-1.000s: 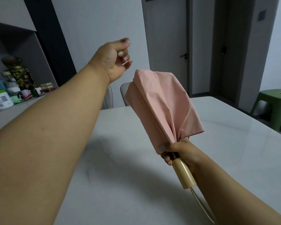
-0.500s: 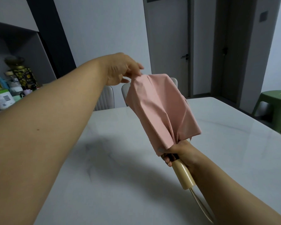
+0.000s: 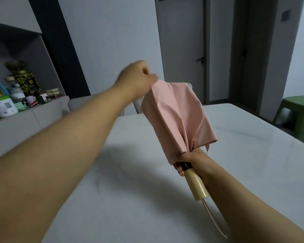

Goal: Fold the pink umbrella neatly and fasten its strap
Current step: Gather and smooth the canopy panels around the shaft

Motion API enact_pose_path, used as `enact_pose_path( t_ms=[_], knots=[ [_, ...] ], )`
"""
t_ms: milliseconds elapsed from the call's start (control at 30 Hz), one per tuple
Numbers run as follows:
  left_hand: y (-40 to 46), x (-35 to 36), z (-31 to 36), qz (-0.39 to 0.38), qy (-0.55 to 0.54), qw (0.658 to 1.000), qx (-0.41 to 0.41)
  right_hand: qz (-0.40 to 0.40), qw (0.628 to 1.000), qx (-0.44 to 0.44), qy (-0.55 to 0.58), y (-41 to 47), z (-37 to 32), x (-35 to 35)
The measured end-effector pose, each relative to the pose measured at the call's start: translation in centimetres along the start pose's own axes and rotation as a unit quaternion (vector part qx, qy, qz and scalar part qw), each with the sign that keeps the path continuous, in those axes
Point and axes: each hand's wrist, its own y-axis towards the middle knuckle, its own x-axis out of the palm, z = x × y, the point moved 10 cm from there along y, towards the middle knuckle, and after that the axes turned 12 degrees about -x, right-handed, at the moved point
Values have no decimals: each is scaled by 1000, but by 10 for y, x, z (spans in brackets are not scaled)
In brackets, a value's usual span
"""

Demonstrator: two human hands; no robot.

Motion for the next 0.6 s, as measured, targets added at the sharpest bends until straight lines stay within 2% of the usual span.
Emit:
enact_pose_path(
  t_ms=[67,200,333,467,533,600],
  knots=[
    [-38,18,9,-8,30,998,50,12,1000,-3,6,1,0,-3],
    [-92,59,-7,-44,61,995,73,23,999,-15,30,2,-2,-4],
    [-92,72,-35,-67,-95,993,25,29,999,-19,35,3,-3,-5],
    [-82,69,-66,-99,-266,958,-53,49,996,-7,79,5,1,-9],
    [-86,70,-75,-98,-297,947,-77,59,994,-8,92,6,1,-12],
    [-92,71,-81,-71,-284,953,-80,65,995,-6,81,6,2,-14]
  ],
)
